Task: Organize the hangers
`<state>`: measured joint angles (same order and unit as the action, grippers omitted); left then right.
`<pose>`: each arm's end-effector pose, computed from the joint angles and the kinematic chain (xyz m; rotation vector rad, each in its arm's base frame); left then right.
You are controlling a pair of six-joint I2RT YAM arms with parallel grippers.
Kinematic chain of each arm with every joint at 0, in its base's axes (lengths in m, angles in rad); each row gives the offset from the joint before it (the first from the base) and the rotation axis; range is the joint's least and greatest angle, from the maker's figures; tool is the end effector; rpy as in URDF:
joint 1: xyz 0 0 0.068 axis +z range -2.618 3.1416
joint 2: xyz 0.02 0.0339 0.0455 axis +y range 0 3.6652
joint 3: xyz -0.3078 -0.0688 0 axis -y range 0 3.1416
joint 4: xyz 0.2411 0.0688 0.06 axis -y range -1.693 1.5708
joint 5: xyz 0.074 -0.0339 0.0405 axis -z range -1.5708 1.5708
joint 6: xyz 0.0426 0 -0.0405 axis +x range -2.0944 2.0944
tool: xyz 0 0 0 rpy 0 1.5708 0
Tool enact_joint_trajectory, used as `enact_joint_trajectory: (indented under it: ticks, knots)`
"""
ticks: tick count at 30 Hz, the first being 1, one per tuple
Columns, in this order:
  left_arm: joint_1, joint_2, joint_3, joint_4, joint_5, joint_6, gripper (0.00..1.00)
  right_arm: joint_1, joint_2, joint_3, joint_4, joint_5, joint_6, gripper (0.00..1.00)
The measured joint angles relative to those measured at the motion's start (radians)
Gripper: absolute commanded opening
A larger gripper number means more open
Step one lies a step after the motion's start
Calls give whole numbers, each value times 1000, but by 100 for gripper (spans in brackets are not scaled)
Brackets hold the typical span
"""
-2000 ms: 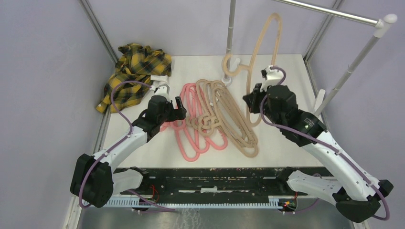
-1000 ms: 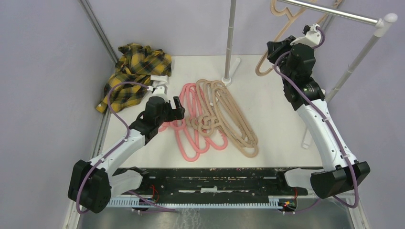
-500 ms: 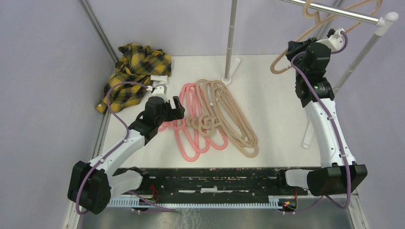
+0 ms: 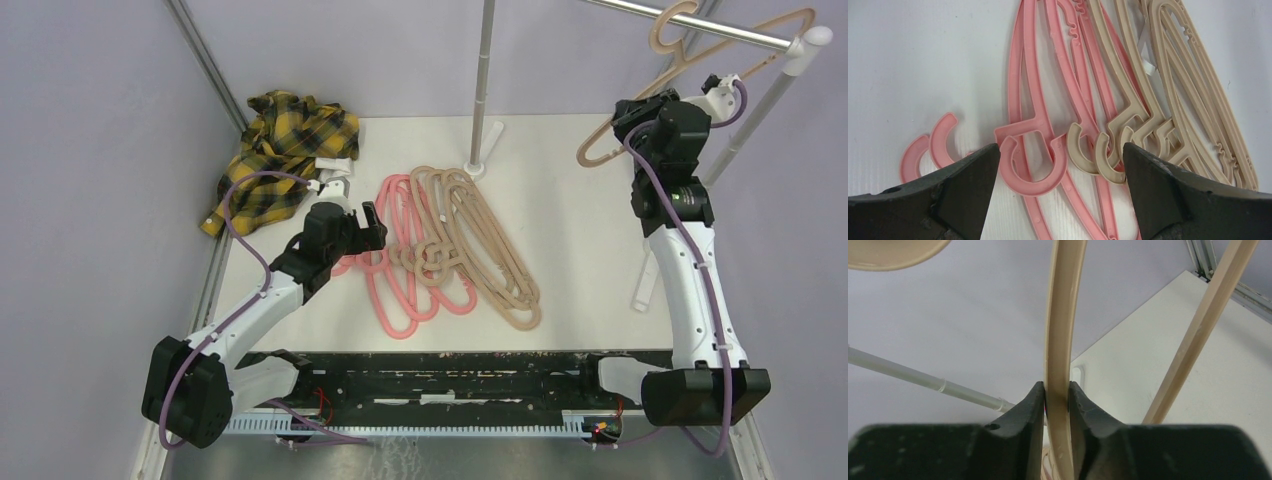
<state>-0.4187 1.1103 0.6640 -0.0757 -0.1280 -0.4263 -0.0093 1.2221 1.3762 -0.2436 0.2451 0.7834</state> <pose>0.2099 -0.0875 0.2813 -0.0862 2.1087 -0.3769 0.2586 -0.0127 0.4888 0.8139 1.4603 0.3838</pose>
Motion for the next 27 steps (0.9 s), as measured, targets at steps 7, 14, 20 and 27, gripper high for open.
enact_joint_trajectory:
  ticks: [7, 14, 20, 27]
  knots:
    - [0, 0, 0, 0, 0, 0, 99, -3, -68, -45, -59, 0, -14, 79]
    - [0, 0, -11, 2, 5, 0, 99, -5, -152, -47, -156, -10, -101, 94]
    - [0, 0, -17, 3, 8, -1, 99, -5, -254, 36, -263, -28, -219, 90]
    - [0, 6, -17, 3, 8, -2, 99, -5, -280, 174, -307, -193, -346, 85]
